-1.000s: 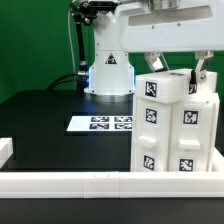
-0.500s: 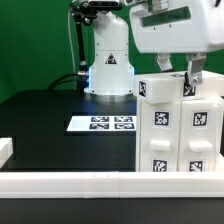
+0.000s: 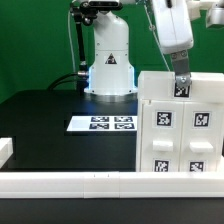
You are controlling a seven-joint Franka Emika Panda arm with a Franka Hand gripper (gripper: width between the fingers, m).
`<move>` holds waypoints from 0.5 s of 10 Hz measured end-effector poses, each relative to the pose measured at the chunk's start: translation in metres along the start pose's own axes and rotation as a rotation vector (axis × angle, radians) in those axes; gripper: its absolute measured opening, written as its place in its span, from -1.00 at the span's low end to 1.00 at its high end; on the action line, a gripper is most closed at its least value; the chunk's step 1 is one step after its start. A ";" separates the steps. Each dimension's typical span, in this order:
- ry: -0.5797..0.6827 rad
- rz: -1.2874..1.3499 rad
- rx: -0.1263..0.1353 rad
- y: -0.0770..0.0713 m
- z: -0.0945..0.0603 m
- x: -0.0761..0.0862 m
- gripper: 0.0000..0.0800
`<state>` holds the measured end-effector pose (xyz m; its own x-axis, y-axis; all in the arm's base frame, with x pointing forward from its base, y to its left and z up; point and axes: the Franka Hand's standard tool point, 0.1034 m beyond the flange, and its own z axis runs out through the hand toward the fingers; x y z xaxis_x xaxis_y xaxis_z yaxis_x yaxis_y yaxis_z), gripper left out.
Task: Assemble cabinet
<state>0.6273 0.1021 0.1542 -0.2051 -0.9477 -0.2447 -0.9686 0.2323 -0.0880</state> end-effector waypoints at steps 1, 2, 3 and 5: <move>0.001 0.036 0.001 0.000 -0.001 0.000 0.38; 0.002 0.038 0.002 0.000 -0.001 0.000 0.38; 0.003 0.024 0.001 0.000 -0.001 0.000 0.39; 0.003 0.014 0.000 0.001 0.000 -0.002 0.58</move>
Offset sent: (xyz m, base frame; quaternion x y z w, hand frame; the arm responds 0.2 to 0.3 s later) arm 0.0000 0.0000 0.0000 0.0000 0.0000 0.0000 1.0000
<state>0.6269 0.1039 0.1546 -0.2195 -0.9448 -0.2435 -0.9655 0.2461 -0.0848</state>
